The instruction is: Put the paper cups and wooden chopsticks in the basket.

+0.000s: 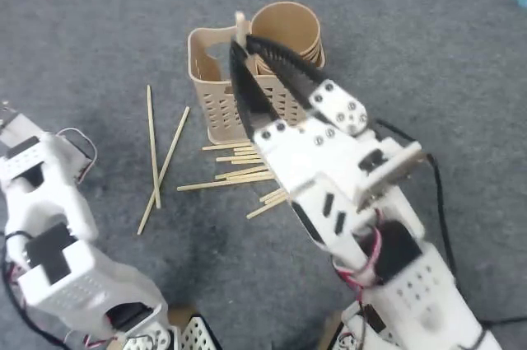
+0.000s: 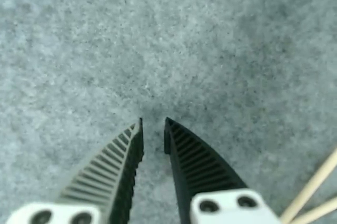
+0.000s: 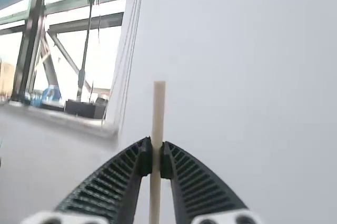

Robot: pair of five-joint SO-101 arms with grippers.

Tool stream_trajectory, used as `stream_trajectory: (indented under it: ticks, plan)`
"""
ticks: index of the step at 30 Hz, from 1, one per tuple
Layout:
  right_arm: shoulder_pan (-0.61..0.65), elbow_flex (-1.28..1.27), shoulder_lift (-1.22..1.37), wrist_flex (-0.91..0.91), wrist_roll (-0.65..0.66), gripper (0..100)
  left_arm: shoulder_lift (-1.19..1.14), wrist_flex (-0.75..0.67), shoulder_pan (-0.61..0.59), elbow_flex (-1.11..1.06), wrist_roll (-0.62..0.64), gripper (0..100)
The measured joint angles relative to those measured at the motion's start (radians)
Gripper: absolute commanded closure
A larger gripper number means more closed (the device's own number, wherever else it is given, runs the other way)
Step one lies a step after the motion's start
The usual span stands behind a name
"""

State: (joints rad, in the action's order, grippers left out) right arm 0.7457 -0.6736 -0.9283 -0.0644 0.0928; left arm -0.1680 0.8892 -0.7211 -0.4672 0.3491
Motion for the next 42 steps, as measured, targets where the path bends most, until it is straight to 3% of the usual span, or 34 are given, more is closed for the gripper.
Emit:
stream_trajectory:
  ticks: [4, 13, 23, 33, 42]
  plan:
    - [-0.012, 0.11, 0.16, -0.118, 0.0, 99.0, 0.0, 0.0, 0.0, 0.0, 0.0, 94]
    - [-0.161, 0.382, 0.594, -0.141, -0.017, 99.1, 0.0, 0.0, 0.0, 0.0, 0.0, 94]
    - [-0.292, 0.385, 0.761, -0.133, -0.256, 99.1, -0.002, 0.0, 0.0, 0.0, 0.0, 94]
    - [-0.29, 0.387, 0.761, 0.164, -0.262, 98.8, -0.002, 0.0, 0.0, 0.0, 0.0, 94]
    - [-0.196, 0.387, 0.756, 0.313, -0.247, 98.8, -0.002, 0.0, 0.0, 0.0, 0.0, 94]
